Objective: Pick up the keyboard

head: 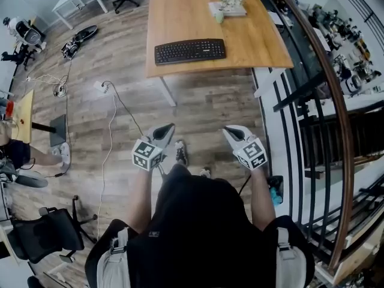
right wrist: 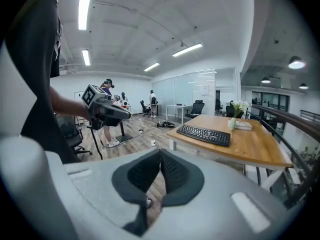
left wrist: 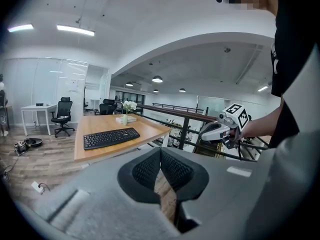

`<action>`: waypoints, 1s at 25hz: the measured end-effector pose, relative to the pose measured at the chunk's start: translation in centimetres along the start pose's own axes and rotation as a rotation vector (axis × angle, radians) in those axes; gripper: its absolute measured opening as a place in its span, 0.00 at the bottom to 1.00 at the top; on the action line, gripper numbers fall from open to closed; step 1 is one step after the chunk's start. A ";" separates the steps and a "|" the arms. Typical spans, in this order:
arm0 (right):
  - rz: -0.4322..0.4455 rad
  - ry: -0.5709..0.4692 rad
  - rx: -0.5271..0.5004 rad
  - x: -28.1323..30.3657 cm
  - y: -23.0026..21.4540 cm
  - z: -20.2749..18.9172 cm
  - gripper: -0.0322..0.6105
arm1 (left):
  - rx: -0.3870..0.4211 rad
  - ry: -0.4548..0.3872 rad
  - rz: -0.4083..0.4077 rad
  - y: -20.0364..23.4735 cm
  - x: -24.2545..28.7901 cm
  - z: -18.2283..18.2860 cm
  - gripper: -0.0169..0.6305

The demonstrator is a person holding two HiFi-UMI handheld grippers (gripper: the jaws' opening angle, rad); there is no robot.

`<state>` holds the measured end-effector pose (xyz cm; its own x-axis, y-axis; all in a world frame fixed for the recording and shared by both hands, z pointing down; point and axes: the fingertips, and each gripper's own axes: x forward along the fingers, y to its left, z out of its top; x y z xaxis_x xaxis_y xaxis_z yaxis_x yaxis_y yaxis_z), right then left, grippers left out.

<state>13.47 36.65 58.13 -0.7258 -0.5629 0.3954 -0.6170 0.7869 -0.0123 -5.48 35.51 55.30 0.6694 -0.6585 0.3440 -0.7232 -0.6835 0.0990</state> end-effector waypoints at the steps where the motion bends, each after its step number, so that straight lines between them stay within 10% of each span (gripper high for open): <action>1: -0.001 0.001 0.000 0.3 0.0 0.1 0.05 | 0.000 -0.001 0.001 0.3 0.0 -0.1 0.04; 25: -0.066 0.066 0.056 8.7 -6.5 2.6 0.06 | -0.036 0.001 -0.071 10.9 5.6 2.6 0.04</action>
<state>10.40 25.96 59.22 -0.6622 -0.5940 0.4568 -0.6806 0.7318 -0.0350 -9.15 23.57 55.85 0.7190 -0.6084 0.3361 -0.6796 -0.7167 0.1564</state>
